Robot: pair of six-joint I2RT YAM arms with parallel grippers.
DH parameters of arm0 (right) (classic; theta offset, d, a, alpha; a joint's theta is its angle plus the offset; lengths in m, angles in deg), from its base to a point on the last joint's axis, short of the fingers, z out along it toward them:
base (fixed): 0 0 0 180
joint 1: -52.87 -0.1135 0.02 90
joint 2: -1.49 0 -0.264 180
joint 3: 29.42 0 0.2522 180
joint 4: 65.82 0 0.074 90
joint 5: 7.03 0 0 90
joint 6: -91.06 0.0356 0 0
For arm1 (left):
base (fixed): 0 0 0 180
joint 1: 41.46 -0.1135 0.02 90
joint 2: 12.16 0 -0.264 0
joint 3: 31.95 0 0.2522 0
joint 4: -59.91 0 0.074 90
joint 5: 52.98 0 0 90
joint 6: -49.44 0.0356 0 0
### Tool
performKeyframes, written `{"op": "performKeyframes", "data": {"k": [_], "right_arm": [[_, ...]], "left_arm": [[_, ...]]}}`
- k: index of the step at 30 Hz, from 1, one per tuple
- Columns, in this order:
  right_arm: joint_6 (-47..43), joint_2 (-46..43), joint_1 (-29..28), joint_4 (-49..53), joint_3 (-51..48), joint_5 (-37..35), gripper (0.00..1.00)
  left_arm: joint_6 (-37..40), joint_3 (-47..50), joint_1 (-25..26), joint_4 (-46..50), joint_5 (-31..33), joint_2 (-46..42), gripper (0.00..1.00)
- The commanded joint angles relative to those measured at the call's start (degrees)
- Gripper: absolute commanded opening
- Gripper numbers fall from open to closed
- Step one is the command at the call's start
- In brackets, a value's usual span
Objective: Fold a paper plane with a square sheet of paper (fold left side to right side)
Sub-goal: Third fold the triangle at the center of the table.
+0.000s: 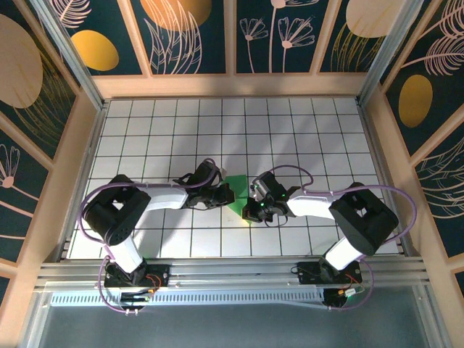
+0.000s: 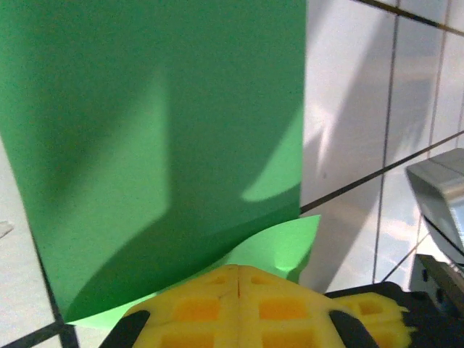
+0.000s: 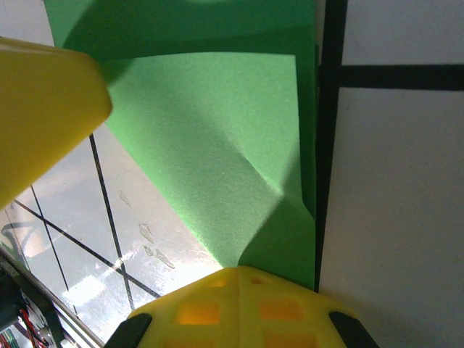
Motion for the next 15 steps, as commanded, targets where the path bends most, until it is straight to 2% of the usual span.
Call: {"op": "performKeyframes", "data": {"k": [1,15], "right_arm": [[-0.35,3.19,0.24,8.57,-2.00,-4.59,0.00],[-0.06,2.32,0.24,7.16,-0.84,-2.43,0.00]], "left_arm": [[0.57,-0.71,0.03,2.64,0.97,1.18,0.00],[0.35,-0.79,0.05,4.88,2.59,2.45,0.00]]}}
